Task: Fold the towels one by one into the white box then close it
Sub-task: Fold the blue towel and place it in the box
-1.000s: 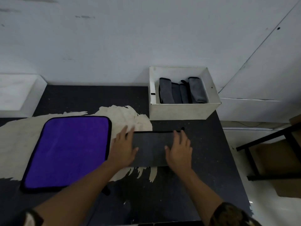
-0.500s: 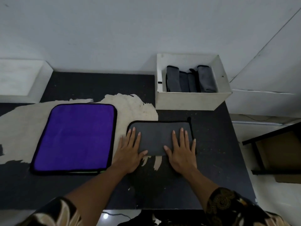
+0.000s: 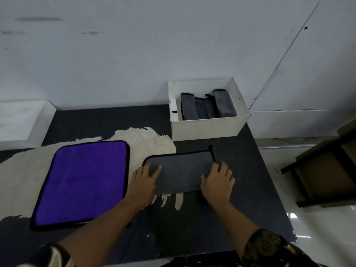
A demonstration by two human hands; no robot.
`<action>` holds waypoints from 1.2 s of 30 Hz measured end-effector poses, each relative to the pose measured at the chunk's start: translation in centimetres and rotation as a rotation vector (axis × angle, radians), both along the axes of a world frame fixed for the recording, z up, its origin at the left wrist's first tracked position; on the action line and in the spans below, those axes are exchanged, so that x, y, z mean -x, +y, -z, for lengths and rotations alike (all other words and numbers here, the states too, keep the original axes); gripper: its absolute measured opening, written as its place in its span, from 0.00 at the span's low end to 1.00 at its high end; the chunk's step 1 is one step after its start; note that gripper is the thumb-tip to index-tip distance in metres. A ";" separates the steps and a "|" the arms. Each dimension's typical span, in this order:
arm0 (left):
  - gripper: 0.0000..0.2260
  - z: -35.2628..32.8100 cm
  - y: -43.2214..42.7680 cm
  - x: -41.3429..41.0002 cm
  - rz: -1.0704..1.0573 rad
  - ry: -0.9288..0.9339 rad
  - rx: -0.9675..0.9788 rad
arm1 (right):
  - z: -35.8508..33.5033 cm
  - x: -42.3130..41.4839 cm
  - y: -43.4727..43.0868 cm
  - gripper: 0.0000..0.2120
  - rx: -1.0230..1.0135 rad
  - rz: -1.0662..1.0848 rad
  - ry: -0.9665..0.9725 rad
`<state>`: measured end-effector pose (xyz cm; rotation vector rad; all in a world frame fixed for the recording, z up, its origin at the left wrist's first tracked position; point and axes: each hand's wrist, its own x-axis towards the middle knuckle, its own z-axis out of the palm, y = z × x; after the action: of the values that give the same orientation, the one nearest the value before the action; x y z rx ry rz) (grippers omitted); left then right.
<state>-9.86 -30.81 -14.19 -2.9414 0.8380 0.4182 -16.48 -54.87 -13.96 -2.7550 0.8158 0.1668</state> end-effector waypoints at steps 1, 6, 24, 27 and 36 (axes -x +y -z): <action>0.37 -0.2 -0.1 0.1 0.025 -0.016 -0.003 | -0.4 -0.2 0.1 0.28 -0.027 0.094 -0.024; 0.40 -0.6 -0.5 1.0 0.143 0.013 -0.033 | -0.8 -1.2 -1.1 0.30 -0.295 0.303 0.093; 0.21 -7.5 -10.0 -1.9 -0.871 0.940 1.090 | -3.7 -1.7 3.8 0.14 -0.545 -0.215 -0.349; 0.11 -6.6 -9.9 -2.0 -0.987 0.796 1.048 | -3.7 -1.1 4.4 0.18 -0.459 -0.339 -0.328; 0.12 -4.0 -7.7 -1.9 -1.009 0.524 0.952 | -1.7 0.2 4.1 0.21 -0.292 -0.355 -0.169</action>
<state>-7.93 -38.53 -10.15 -3.9987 -0.8553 1.1004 -16.64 -50.73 -12.24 -2.5655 0.2325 0.1078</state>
